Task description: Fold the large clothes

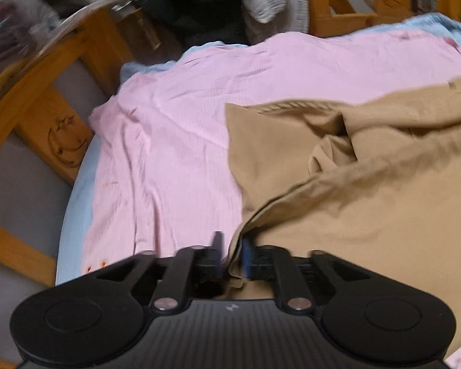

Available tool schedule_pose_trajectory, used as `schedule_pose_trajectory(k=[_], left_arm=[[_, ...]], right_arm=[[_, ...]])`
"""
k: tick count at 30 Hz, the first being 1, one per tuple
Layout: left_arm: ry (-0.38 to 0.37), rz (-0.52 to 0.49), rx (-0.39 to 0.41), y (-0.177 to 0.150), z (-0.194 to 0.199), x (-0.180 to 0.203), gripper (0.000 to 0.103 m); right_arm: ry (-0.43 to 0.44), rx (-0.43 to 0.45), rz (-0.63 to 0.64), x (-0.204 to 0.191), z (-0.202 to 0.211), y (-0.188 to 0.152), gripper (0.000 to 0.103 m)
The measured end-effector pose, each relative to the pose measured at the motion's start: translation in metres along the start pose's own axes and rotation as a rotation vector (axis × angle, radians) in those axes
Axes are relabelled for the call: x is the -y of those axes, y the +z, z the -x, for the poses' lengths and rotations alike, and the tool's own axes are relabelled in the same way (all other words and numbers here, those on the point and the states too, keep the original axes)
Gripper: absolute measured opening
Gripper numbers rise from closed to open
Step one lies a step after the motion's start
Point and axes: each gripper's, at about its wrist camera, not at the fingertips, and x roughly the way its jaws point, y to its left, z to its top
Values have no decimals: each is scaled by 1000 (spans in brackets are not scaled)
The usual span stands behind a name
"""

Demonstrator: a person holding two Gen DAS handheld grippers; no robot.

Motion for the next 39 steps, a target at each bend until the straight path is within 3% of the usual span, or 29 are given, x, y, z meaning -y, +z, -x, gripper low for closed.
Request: schedule_pose_trajectory(k=[1,2,3,8,13,16,22,27,30,33,39], left_arm=[[-10,30,2,2,5,-5,66],[-16,64,19,2,13,-8,76],[-16,105,52,0,22,-11,84],[-52,193,169,-17,58,-6,88],[-163,69,211,-35,69,41,90],[-173,-12,178,-46,56,65,90],[-193,133,108,-53,13,47,93],[-189,110,125,-57,5,46,94],[-199,161,133,-59,18,38,92],[-230,205,193,-69,41,29,95],[-222,255,173,-96,46,19,99]], right_arm=[[7,18,-49,5,6,-1,25],[19,38,-84,9,12,-2,28],[26,64,-117,12,20,-3,37],[33,252,-140,-10,71,-7,66],[149,347,-138,-63,86,-2,82],[201,343,-142,-90,72,3,83],[203,279,-97,-119,31,5,88],[239,239,-157,-114,11,1,91],[230,253,-149,-108,25,-1,90],[207,297,-178,-87,58,-18,90],[107,214,-252,-41,84,-67,91]])
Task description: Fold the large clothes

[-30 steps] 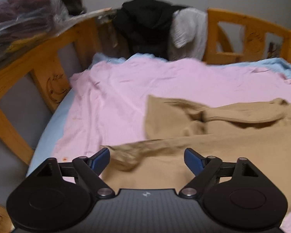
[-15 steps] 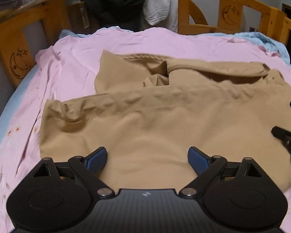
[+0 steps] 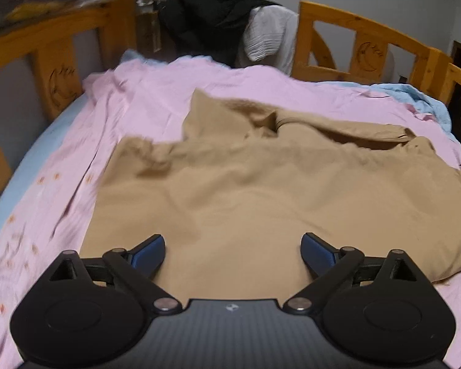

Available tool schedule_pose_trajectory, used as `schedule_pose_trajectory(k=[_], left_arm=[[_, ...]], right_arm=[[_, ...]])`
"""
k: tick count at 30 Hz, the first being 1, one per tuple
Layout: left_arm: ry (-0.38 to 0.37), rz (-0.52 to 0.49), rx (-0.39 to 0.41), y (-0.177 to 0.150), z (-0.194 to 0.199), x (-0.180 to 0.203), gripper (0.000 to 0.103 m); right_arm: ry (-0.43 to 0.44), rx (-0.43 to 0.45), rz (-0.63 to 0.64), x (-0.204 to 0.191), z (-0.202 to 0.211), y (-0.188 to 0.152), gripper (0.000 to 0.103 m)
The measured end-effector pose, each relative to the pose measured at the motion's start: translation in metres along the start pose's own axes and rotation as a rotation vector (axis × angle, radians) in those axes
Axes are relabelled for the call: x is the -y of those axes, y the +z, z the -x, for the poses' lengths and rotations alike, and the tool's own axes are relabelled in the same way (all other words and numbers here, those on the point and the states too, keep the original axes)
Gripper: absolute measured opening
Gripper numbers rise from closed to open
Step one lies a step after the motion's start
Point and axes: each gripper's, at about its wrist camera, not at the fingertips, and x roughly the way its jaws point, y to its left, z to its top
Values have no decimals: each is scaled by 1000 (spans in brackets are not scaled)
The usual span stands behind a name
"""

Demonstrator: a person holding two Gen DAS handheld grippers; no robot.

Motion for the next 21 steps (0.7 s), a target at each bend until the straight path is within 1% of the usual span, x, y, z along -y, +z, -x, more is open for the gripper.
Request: schedule_pose_trajectory(k=[1,3,5,7,8,10,13,17,19,21], left_arm=[[-3,28,-6,-1,-3,-4,101],[5,60,-16,-3,-7,-8,101],[25,52,-24,-5,-12,-7,101],[38,40,-24,-6,-15,-6,103],[40,38,-21,-7,-16,-6,103],[36,45,-21,-5,-13,-8,102],[35,80,-6,-3,4,-16,101],[5,127,60,-13,38,-26,102],[-25,156,75,-21,52,-31,102],[-72,202,70,-29,59,-36,102]], right_arm=[[-15,-17,-22,6,0,-6,91],[-14,-40,-91,16,-3,-15,93],[-15,-56,-113,18,-11,-19,95],[-25,-63,-88,14,-21,-22,96],[-27,-67,-99,14,-25,-25,96],[-26,-72,-160,18,-28,-27,97],[-33,-55,-171,20,-13,-19,95],[6,-49,-181,20,25,-8,97],[41,-76,-231,22,39,-9,98],[82,-118,-335,29,47,-15,98]])
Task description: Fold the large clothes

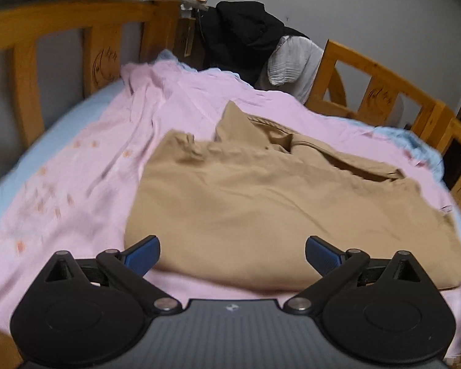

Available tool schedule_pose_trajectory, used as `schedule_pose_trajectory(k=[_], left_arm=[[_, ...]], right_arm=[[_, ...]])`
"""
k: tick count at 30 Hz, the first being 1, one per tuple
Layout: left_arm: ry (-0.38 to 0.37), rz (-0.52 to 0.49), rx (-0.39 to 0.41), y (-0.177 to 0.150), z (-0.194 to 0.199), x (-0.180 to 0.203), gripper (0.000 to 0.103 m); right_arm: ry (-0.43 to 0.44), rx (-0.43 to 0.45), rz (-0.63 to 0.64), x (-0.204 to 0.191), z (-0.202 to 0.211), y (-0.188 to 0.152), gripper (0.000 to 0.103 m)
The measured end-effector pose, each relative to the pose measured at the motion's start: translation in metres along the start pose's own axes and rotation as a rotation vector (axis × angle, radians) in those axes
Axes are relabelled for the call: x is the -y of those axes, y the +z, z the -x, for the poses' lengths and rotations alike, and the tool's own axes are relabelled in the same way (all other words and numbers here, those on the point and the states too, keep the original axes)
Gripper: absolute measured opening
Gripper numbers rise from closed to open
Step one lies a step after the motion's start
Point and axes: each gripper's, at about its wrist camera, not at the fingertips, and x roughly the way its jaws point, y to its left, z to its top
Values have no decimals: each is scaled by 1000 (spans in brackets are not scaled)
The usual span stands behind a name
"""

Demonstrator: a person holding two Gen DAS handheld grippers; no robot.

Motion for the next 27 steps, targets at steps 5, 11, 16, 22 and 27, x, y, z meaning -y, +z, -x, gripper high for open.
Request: schedule_pose_trajectory(k=[5,11,16,22,27], left_arm=[[-140,205,-84,-11,-16,-20,102],[-87,337,-65,-3,-41,-32,99],[56,385,-44,2,-49,-36,57],[112,510,15,4,-42,-51,3],[120,445,65,6,-15,-40,1]], right_arm=[[26,-106,-337,38,-17,-14,92],[-7,-38,-518,67,-37,-17,67],[-42,15,-625,84,-38,-24,37],[-58,65,-606,80,-21,-21,6],[-74,60,-594,71,10,-15,0]])
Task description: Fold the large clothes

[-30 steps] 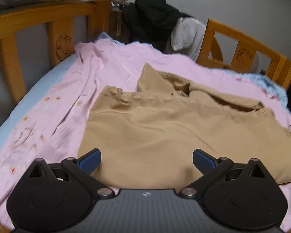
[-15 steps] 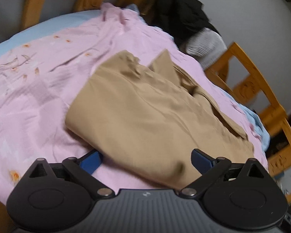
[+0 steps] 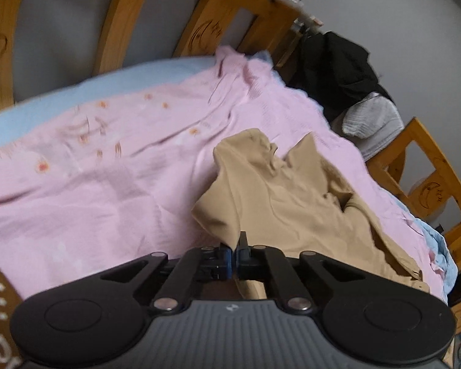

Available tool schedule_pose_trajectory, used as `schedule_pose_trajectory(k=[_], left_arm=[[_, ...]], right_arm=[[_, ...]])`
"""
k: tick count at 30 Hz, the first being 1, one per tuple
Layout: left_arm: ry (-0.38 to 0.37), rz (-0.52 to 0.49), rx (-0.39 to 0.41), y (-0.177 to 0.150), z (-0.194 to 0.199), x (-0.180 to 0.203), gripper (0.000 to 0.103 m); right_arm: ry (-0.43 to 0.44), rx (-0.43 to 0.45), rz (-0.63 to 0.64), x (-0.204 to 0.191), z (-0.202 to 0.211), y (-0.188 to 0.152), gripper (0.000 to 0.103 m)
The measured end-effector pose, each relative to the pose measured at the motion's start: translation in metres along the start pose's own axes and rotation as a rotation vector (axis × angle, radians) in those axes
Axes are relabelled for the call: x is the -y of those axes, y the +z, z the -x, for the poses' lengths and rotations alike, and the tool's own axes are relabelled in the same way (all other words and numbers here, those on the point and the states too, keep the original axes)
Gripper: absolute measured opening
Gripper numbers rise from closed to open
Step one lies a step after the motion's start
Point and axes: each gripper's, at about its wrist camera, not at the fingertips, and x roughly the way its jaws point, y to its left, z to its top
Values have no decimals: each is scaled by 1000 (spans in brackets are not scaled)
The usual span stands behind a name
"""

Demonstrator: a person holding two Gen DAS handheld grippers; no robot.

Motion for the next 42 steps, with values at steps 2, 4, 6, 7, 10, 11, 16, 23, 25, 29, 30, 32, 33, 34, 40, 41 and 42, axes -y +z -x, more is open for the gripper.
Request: schedule_pose_trajectory(k=[2,4,6,7,10,11,16,23,25,29,30,32,33,34,40,41,42], left_arm=[[0,-1,-12,1,13,-5,1],[1,19,-38,0,27,-15,1],[-3,31,-64,-5,42,-25,1],[-6,20,-71,-8,47,-28,1],[-28,-65,-73,-16,50,-33,2],[-42,-56,-73,-16,49,-36,2],[-101,-11,-62,-20,51,-46,16],[-139,-47,-28,-39,62,-58,82],[-160,-59,-36,-44,64,-60,89],[-215,-63,-84,-53,61,-63,95],[-229,-64,-89,-56,60,-62,96],[-243,-71,-91,-59,58,-61,97],[-251,-72,-93,-59,56,-59,97],[-254,-69,-93,-58,53,-59,97],[-206,-19,-91,-53,34,-61,97],[-204,-21,-91,-53,32,-61,98],[-204,-28,-91,-53,31,-60,99]], right_arm=[[0,-11,-16,3,18,-1,0],[1,-28,-27,8,37,-6,0],[0,-51,-42,15,55,-14,0],[-6,-60,-39,16,62,-17,0],[-43,-77,28,15,71,-29,0],[-52,-87,32,14,69,-31,0],[-108,-93,91,5,64,-35,14],[-186,14,331,-27,67,-44,48],[-195,75,457,-47,66,-49,62],[-103,166,732,-98,52,-66,79],[-61,178,793,-113,44,-71,81],[18,199,890,-140,26,-81,85],[45,213,931,-153,14,-85,86],[62,221,966,-167,-1,-89,86],[61,225,1041,-224,-74,-92,86],[53,217,1054,-229,-84,-92,86],[47,196,1069,-232,-95,-94,87]])
